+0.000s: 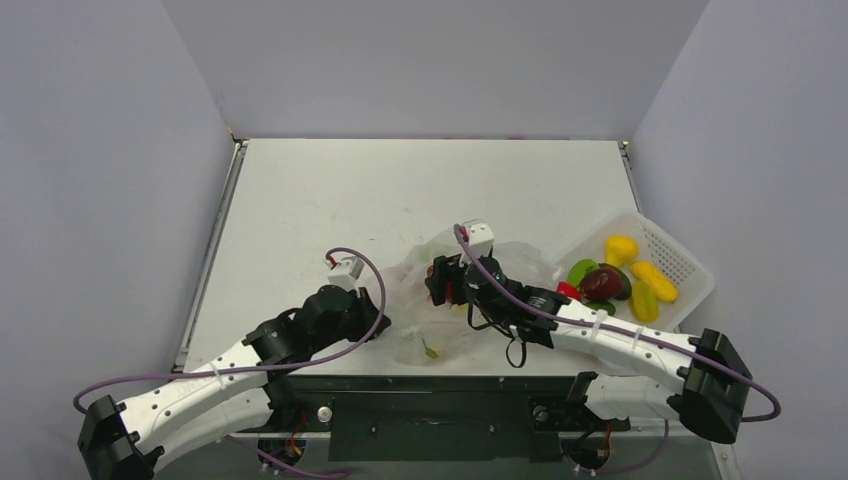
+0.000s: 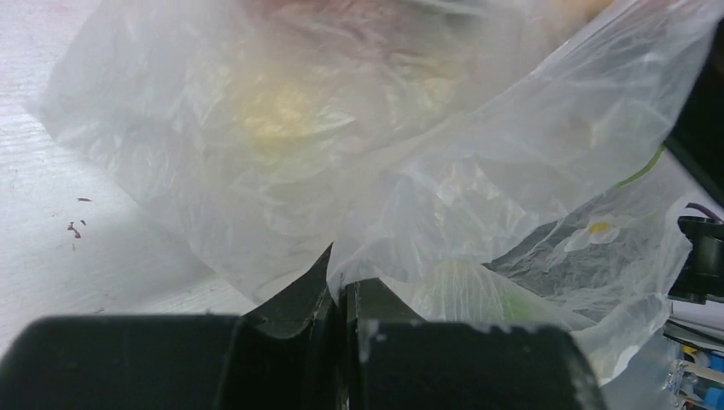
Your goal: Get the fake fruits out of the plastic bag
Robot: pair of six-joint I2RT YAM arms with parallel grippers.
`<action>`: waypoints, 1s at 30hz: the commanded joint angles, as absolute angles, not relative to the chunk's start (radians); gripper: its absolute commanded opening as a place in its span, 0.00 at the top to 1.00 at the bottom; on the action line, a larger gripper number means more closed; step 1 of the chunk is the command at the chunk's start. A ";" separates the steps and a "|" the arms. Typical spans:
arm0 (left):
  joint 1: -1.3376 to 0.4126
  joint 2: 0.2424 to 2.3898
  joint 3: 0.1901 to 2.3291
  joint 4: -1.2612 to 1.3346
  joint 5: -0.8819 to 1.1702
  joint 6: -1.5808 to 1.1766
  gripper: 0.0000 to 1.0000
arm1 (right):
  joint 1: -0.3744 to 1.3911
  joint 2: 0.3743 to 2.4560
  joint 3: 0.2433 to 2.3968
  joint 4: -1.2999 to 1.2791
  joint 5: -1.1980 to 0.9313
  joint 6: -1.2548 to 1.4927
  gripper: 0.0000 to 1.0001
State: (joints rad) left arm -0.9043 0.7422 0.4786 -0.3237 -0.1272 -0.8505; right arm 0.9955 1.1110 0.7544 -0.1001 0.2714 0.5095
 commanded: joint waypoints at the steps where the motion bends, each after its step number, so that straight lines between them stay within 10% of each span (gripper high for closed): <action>1: -0.905 0.738 0.521 -0.338 -0.156 -0.829 1.00 | 0.989 1.233 0.744 -0.023 0.234 0.512 0.77; 8: -0.903 0.648 0.524 -0.446 -0.233 -0.830 1.00 | 0.965 1.446 0.724 0.060 0.225 0.490 0.64; 16: -0.900 0.612 0.462 -0.469 -0.188 -0.830 1.00 | 0.963 1.417 0.683 0.087 0.154 0.481 0.25; 30: -0.902 0.675 0.437 -0.457 -0.127 -0.775 1.00 | 0.953 1.378 0.649 0.068 0.083 0.367 0.20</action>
State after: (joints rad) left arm -0.9035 0.6720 0.4294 -0.4797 -0.1413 -0.7979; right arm 0.9604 1.3190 0.6270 0.0521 0.0895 0.4019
